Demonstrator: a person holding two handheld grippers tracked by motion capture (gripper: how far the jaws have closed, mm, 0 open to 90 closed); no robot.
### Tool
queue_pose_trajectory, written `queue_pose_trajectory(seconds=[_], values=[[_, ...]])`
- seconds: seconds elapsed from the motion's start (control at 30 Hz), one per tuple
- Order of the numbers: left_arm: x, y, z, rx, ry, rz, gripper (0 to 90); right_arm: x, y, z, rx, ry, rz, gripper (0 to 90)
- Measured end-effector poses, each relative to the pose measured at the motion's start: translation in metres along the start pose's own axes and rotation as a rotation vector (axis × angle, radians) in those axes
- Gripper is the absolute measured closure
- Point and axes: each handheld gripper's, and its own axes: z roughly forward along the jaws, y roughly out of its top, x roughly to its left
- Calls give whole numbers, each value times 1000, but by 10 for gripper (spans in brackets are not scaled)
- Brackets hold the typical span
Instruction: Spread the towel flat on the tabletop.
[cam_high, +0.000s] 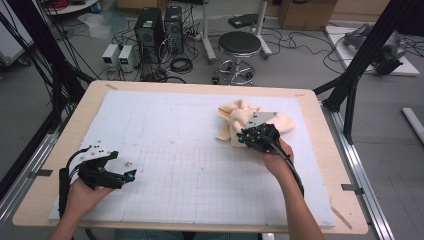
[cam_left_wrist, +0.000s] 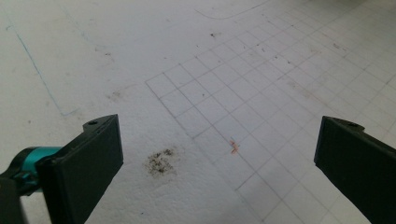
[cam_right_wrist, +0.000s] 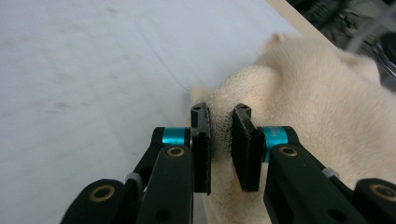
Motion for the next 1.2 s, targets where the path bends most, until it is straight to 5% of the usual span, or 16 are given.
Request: queue_pose_trajectory(seconds=[0.13, 0.2, 0.4, 0.43, 0.57, 0.63, 0.83, 0.97, 1.2], values=[[-2, 2, -1, -13, 5, 5, 17, 12, 18, -13, -21, 44, -43, 795], [-3, 2, 0, -15, 6, 7, 17, 24, 36, -27, -70, 83, -98, 795], [-6, 4, 1, -18, 0, 18, 17, 45, 66, -48, -155, 156, -158, 795], [-6, 5, 1, -20, 0, 18, 17, 51, 76, -53, -201, 196, -160, 795], [-7, 5, 0, -23, -2, 22, 17, 61, 84, -49, -216, 262, -177, 790], [-7, 4, 0, -26, -3, 21, 17, 64, 82, -34, -176, 275, -185, 787], [-10, 5, -1, -28, -14, 28, 17, 56, 38, 33, -30, 347, -44, 771], [-15, 7, 2, -13, -42, 18, 17, 57, 26, 43, -3, 349, -19, 708], [-32, 15, 9, 1, -90, 80, 23, 58, 25, 14, -82, 273, 12, 502]])
